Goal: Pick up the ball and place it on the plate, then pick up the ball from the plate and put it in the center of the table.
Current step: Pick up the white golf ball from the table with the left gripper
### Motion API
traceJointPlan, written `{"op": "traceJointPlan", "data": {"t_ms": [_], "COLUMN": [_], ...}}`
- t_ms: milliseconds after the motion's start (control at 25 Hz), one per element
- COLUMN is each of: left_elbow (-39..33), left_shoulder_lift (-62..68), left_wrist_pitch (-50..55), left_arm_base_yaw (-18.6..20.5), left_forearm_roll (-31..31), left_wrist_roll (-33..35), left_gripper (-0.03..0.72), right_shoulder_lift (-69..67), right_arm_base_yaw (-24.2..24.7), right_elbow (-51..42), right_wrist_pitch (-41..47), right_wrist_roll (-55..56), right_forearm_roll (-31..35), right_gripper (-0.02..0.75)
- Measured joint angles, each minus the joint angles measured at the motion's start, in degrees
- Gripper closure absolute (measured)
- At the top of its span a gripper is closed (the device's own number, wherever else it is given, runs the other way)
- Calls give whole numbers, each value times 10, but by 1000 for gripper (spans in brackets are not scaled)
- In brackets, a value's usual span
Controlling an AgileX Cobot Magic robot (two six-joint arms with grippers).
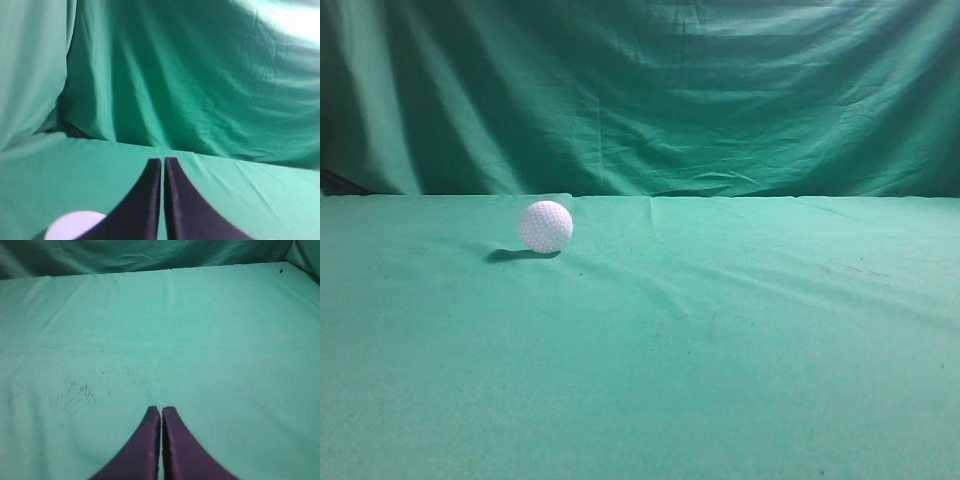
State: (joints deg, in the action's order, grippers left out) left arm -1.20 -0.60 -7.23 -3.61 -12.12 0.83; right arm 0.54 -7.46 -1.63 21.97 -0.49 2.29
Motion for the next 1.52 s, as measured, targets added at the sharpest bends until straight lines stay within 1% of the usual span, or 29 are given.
{"op": "traceJointPlan", "data": {"t_ms": [120, 200, 400, 440, 640, 680, 720, 800, 840, 880, 920, 1000, 1040, 1080, 1160, 1240, 1400, 1520], "left_elbow": [23, 56, 162, 178, 197, 197, 198, 204, 212, 226, 240, 278, 295, 314, 352, 385, 444, 482], "left_shoulder_lift": [3, 24, 142, 166, 278, 296, 311, 341, 351, 362, 372, 392, 404, 420, 454, 499, 585, 647], "left_wrist_pitch": [47, 89, 236, 253, 264, 262, 254, 247, 252, 263, 284, 337, 360, 383, 417, 447, 483, 488], "left_arm_base_yaw": [0, 0, 0, 0, 0, 0, 0, 0, 0, 0, 0, 0, 0, 0, 0, -1, -1, -27], "left_forearm_roll": [-4, -4, -7, -12, -49, -59, -86, -162, -190, -217, -240, -285, -309, -328, -347, -348, -325, -301], "left_wrist_roll": [-50, -63, -53, -50, -46, -48, -53, -42, -8, 49, 112, 268, 323, 353, 387, 398, 403, 403], "left_gripper": [688, 688, 688, 688, 688, 688, 688, 688, 688, 688, 688, 688, 688, 688, 688, 688, 688, 688], "right_shoulder_lift": [0, 0, 0, 0, 0, 0, 0, 0, 0, 0, 0, 0, 0, 0, 0, 0, 0, 0], "right_arm_base_yaw": [0, 0, 0, 0, 0, 0, 0, 0, 0, 0, 0, 0, 0, 0, 0, 0, 0, 0], "right_elbow": [0, 0, 0, 0, 0, 0, 0, 0, 0, 0, 0, 0, 0, 0, 0, 0, 0, 0], "right_wrist_pitch": [0, 0, 0, 0, 0, 0, 0, 0, 0, 0, 0, 0, 0, 0, 0, 0, 0, 0], "right_wrist_roll": [0, 0, 0, 0, 0, 0, 0, 0, 0, 0, 0, 0, 0, 0, 0, 0, 0, 0], "right_forearm_roll": [0, 0, 0, 0, 0, 0, 0, 0, 0, 0, 0, 0, 0, 0, 0, 0, 0, 0], "right_gripper": [738, 738, 738, 738, 738, 738, 738, 738, 738, 738, 738, 738, 738, 738, 738, 738, 738, 738]}}
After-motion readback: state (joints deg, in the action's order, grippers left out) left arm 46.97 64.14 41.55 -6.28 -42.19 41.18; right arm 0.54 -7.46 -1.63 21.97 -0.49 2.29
